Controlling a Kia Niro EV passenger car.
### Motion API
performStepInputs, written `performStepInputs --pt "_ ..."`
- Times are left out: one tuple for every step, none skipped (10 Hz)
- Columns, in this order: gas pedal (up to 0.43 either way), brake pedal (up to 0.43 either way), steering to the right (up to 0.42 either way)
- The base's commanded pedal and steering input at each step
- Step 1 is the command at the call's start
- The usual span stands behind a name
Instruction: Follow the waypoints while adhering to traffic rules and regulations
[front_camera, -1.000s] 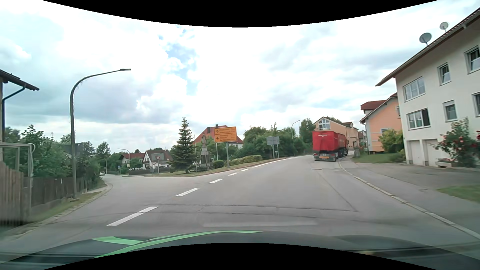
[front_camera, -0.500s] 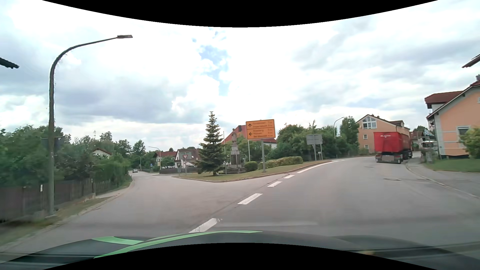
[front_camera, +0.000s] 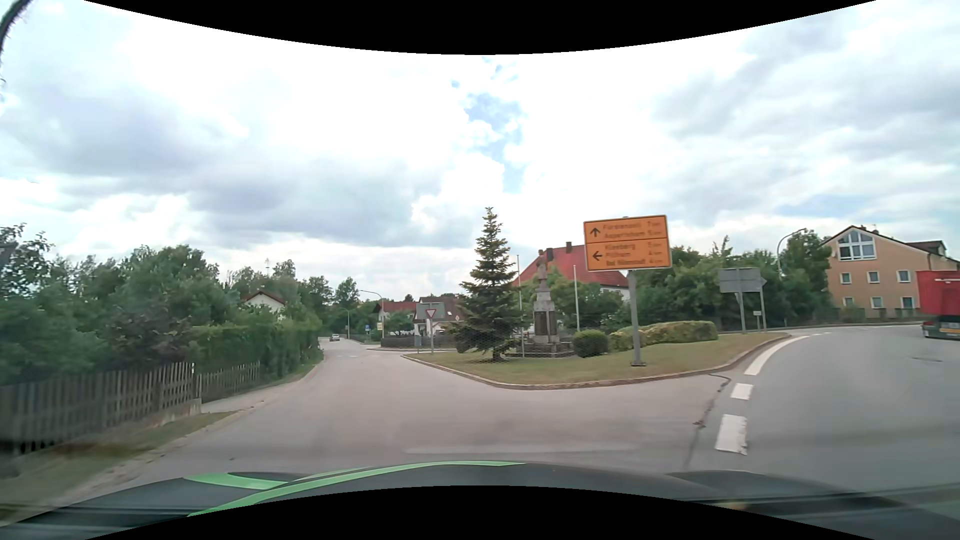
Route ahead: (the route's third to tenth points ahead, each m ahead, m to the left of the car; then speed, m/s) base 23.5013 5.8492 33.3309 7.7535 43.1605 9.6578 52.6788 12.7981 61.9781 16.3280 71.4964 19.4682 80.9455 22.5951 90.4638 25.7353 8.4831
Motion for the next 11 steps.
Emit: performStepInputs --pt "0.098 0.000 -0.133" --pt "0.098 0.000 -0.120" --pt "0.098 0.000 -0.111" --pt "0.110 0.000 -0.102" --pt "0.177 0.000 -0.094" --pt "0.177 0.000 -0.092" --pt "0.177 0.000 -0.091" --pt "0.177 0.000 -0.088" --pt "0.177 0.000 -0.086" --pt "0.177 0.000 -0.077" --pt "0.177 0.000 -0.061"
